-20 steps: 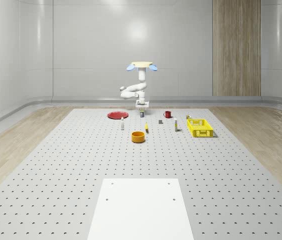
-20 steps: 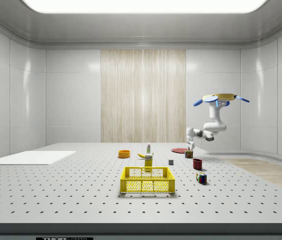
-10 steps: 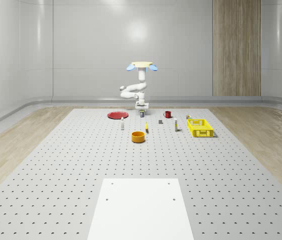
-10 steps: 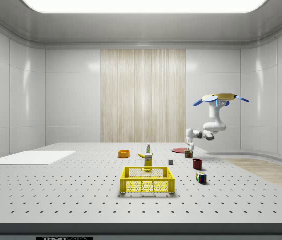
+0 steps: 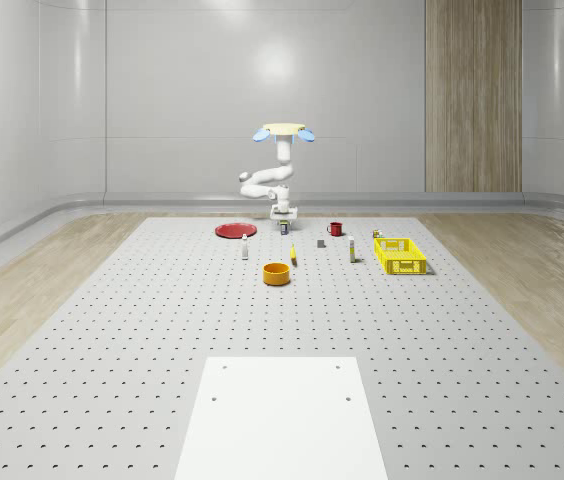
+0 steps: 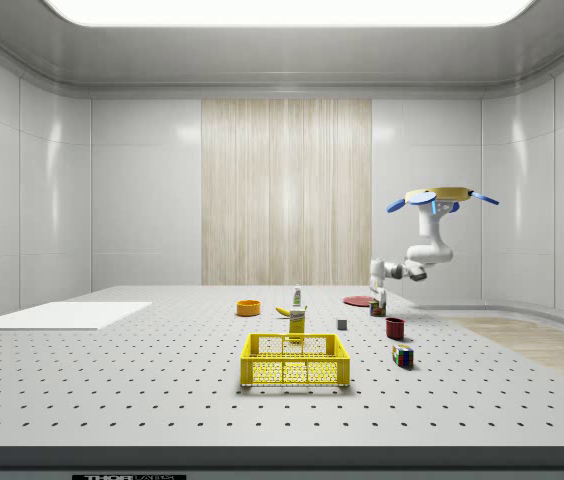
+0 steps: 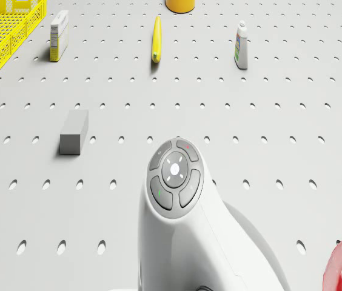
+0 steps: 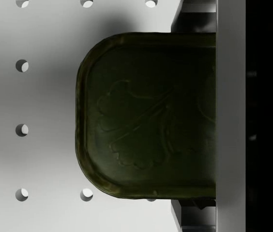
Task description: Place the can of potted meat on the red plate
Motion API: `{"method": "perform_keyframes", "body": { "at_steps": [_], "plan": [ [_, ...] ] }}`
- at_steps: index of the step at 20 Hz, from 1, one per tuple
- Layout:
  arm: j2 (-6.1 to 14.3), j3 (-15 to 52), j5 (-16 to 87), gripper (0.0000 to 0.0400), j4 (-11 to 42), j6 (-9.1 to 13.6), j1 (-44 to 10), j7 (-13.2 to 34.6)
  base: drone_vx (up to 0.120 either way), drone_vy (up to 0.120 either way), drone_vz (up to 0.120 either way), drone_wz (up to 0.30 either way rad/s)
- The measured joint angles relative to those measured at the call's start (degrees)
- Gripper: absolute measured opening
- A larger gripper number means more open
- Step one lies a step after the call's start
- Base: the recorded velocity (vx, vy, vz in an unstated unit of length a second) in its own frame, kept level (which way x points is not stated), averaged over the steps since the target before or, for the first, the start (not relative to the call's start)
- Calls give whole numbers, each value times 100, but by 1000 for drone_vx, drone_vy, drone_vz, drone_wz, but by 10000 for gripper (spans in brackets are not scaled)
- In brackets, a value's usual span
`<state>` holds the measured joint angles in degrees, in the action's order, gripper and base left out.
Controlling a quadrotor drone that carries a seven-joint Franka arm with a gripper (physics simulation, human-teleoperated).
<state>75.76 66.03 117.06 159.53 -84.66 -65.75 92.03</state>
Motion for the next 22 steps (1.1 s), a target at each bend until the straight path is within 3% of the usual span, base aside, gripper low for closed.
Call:
{"method": "perform_keyframes", "body": {
  "at_steps": [3,13,16,22],
  "plan": [
    [28,-22,15,298,-34,-49,-35,9,0,0,0,0],
    [97,232,-226,284,25,4,-87,79,0,0,4,0],
    [110,449,-432,284,84,85,-99,103,0,0,120,0],
    [163,692,-679,283,135,130,-134,150,0,-120,120,0]
  ]
}}
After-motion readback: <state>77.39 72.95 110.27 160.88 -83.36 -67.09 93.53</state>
